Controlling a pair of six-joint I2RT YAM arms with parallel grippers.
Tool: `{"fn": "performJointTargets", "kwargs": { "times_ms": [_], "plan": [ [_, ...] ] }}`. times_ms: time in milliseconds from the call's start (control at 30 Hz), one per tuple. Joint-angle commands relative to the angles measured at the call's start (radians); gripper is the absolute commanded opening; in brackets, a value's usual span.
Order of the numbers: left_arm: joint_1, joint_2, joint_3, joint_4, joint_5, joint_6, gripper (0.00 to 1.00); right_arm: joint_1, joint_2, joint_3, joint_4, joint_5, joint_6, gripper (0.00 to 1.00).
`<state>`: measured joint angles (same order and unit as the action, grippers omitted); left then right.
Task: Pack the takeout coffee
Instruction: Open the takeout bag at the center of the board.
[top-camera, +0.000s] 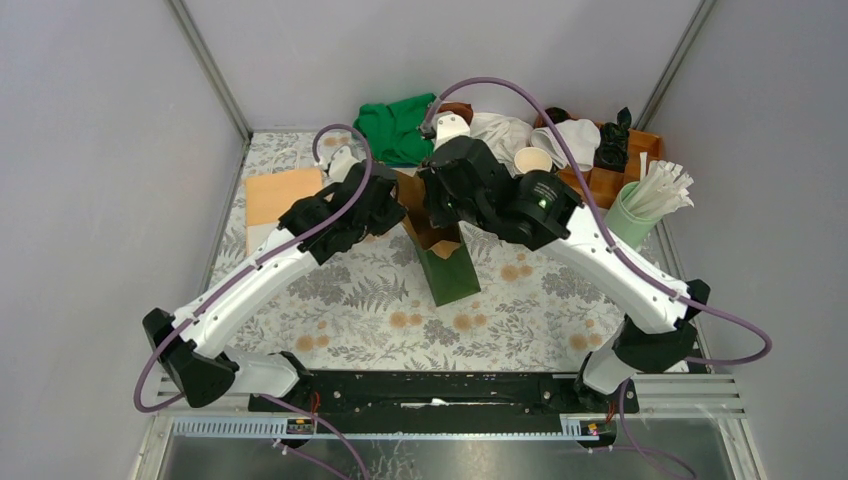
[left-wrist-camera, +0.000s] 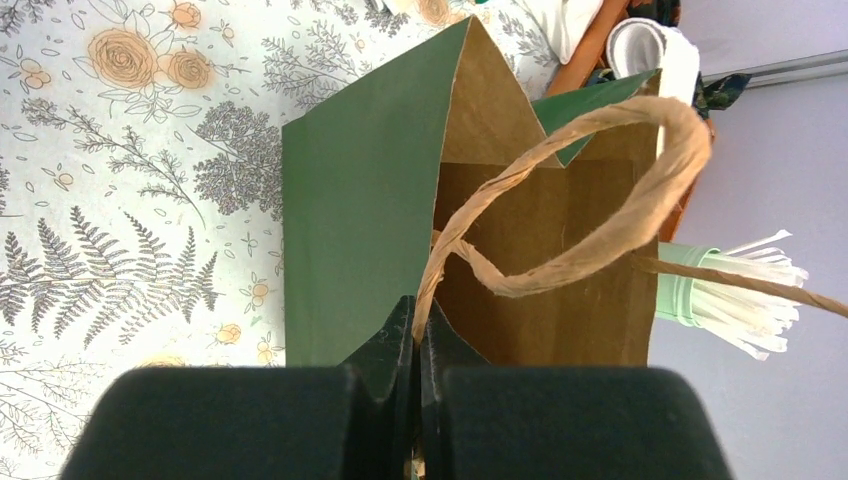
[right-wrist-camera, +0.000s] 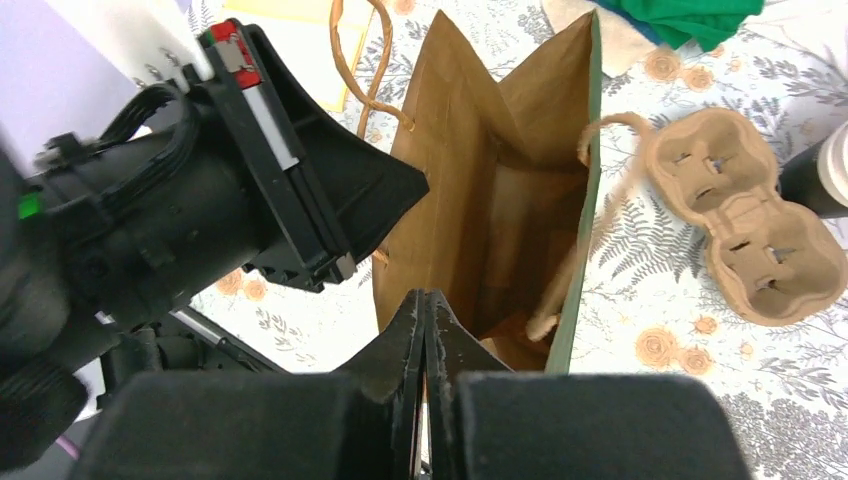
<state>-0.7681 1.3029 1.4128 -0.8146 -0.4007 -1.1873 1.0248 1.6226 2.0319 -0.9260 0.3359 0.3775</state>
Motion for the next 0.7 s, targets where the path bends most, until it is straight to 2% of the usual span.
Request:
{"fn": "performJointTargets", "kwargs": {
  "times_ms": [0,133,367,667],
  "plan": [
    [0.001,0.040,0.045,0.000,0.016,-0.026,0.00,0.018,-0.074,-0.026,0.077,0.116,-0.008,0.00],
    [0.001,0.061,0.067,-0.021,0.018,-0.040,0.00,0.024,-0.073,-0.010,0.053,0.117,-0.024,0.00],
    [-0.004,0.071,0.069,-0.023,0.010,-0.057,0.00,0.030,-0.087,-0.175,0.127,0.107,-0.001,0.00],
    [-0.016,0.094,0.111,-0.060,-0.005,-0.064,0.00,0.030,-0.032,-0.281,0.182,0.206,-0.016,0.00]
  ]
}}
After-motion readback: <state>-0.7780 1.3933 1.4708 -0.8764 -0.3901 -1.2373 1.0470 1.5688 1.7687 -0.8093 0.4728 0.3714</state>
